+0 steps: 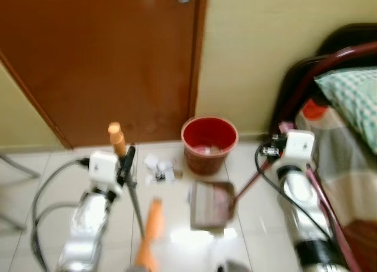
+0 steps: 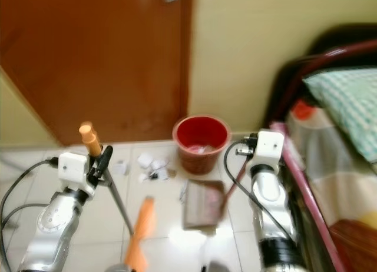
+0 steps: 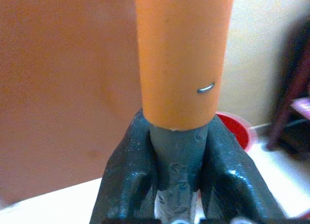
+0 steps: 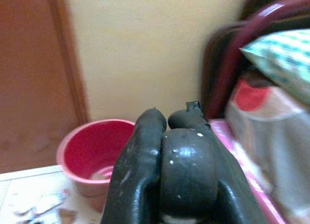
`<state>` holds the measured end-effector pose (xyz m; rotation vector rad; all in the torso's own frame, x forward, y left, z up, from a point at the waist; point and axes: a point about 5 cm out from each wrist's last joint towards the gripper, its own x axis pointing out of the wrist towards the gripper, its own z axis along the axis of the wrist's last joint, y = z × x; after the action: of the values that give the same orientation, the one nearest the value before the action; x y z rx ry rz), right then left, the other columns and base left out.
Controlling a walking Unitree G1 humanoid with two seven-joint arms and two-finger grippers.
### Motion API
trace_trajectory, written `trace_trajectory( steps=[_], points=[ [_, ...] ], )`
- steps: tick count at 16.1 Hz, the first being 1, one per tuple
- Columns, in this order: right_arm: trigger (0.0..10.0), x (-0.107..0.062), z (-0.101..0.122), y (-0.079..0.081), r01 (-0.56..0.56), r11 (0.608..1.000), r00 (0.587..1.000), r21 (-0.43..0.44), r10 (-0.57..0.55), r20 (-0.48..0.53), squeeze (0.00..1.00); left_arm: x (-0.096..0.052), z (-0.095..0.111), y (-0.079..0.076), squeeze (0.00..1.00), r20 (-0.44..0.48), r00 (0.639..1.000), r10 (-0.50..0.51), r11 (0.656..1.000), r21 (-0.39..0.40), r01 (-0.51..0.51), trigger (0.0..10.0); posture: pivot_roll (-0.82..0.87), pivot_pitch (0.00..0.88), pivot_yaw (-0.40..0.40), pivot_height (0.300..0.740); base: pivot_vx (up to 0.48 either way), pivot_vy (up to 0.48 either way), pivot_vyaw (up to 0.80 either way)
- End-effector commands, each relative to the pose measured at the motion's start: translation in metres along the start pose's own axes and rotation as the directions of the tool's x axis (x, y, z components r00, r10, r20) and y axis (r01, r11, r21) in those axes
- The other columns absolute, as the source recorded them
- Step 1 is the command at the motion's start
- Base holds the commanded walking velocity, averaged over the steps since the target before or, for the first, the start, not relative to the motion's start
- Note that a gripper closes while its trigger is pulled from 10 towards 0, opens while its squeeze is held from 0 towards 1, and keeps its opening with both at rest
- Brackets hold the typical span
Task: Sweep floor
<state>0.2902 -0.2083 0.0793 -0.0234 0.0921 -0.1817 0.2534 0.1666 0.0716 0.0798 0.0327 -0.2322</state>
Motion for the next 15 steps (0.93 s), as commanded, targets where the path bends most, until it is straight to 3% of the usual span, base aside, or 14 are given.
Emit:
trace_trajectory(
  steps=[1, 10, 15],
  points=[
    [10.0, 0.003, 0.010, -0.001, 0.008, 1.000, 0.999, -0.011, -0.008, 0.049, 0.00, -0.003, 0.003, 0.009, 0.00, 0.007, 1.000, 0.016, 0.999, 0.052, -0.016, 10.0, 0.01, 0.046, -0.012, 0.740, 0.000, 0.000, 0.00],
    [10.0, 0.009, 0.011, -0.005, 0.046, 0.995, 0.998, -0.084, -0.042, 0.041, 0.00, 0.003, 0.011, 0.004, 0.00, 0.035, 0.999, -0.007, 0.998, 0.056, 0.005, 10.0, 0.02, 0.086, -0.018, 0.740, 0.000, 0.000, 0.00],
    [10.0, 0.031, 0.013, 0.008, 0.094, 0.991, 0.995, -0.097, -0.096, -0.015, 0.00, 0.042, 0.033, -0.011, 0.00, 0.100, 0.991, -0.087, 0.986, 0.151, 0.071, 10.0, 0.03, 0.098, -0.021, 0.740, 0.000, 0.000, 0.00]
  ],
)
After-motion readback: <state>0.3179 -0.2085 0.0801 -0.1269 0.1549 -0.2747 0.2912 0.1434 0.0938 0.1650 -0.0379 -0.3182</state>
